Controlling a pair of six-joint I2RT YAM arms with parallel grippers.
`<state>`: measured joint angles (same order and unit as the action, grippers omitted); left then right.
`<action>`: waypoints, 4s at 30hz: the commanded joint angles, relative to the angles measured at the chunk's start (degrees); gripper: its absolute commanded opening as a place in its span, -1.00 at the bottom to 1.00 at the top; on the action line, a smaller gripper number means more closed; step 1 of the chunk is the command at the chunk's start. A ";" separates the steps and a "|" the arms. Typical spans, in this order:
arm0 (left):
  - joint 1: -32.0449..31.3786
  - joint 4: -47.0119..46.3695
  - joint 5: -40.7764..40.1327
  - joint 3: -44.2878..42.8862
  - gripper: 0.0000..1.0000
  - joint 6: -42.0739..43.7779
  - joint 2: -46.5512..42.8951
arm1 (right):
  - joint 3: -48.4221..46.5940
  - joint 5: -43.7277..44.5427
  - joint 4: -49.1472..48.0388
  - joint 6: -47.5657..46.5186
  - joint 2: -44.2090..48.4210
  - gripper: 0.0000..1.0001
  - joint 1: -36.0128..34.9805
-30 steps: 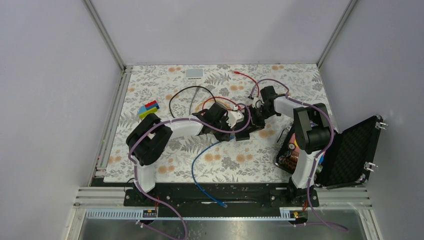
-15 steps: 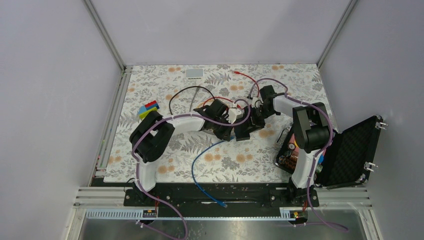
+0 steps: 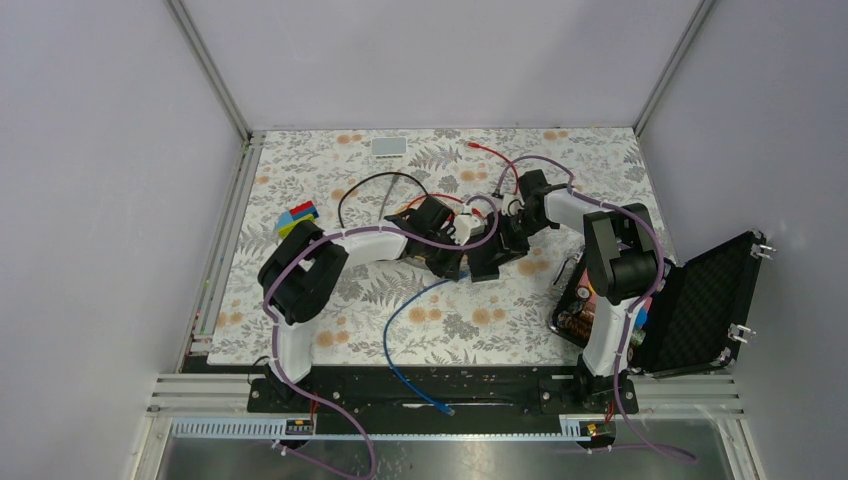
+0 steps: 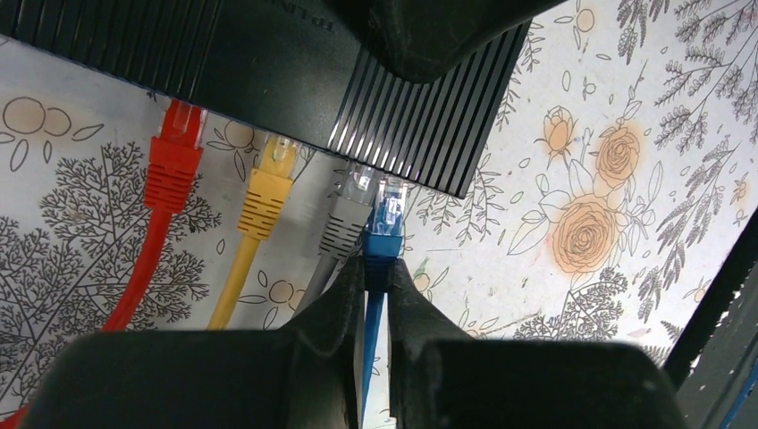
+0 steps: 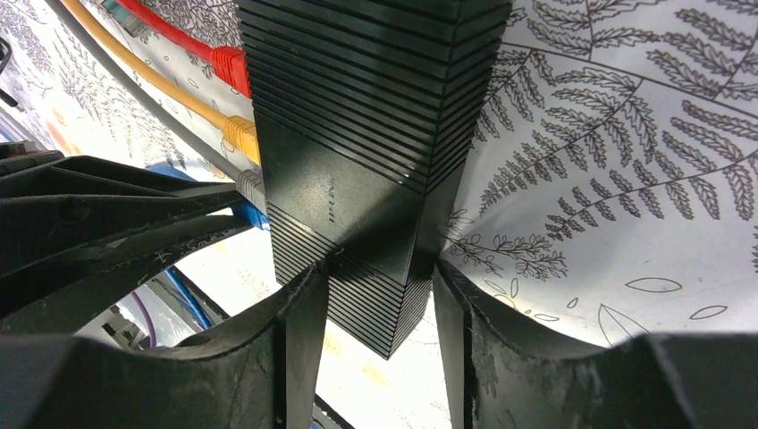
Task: Insert the plug into the switch port
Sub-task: Insert the connector into the switch port.
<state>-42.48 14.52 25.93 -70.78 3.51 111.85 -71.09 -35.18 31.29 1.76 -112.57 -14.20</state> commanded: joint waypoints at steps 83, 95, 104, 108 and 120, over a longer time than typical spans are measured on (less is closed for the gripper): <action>-2.01 -7.54 -5.35 10.96 -1.00 21.52 -10.45 | -8.07 2.04 10.12 -4.54 -5.05 0.14 -2.51; -1.55 -3.85 -1.06 6.97 -1.00 20.73 -6.97 | -8.19 1.36 10.23 -4.89 -5.11 0.13 -2.50; 0.07 -1.49 -0.51 3.08 -1.00 17.24 -4.74 | -8.10 1.03 10.21 -5.28 -5.33 0.11 -2.50; 0.47 -0.90 0.89 2.17 -1.00 16.77 -4.32 | -8.19 0.73 10.22 -5.24 -5.61 0.11 -2.51; 0.47 0.73 6.77 1.01 -1.00 16.36 -2.96 | -8.19 0.49 10.13 -5.23 -5.61 0.10 -2.50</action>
<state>-41.93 16.32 27.49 -67.18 20.43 108.40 -78.17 -34.65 40.49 -2.35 -117.14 -16.49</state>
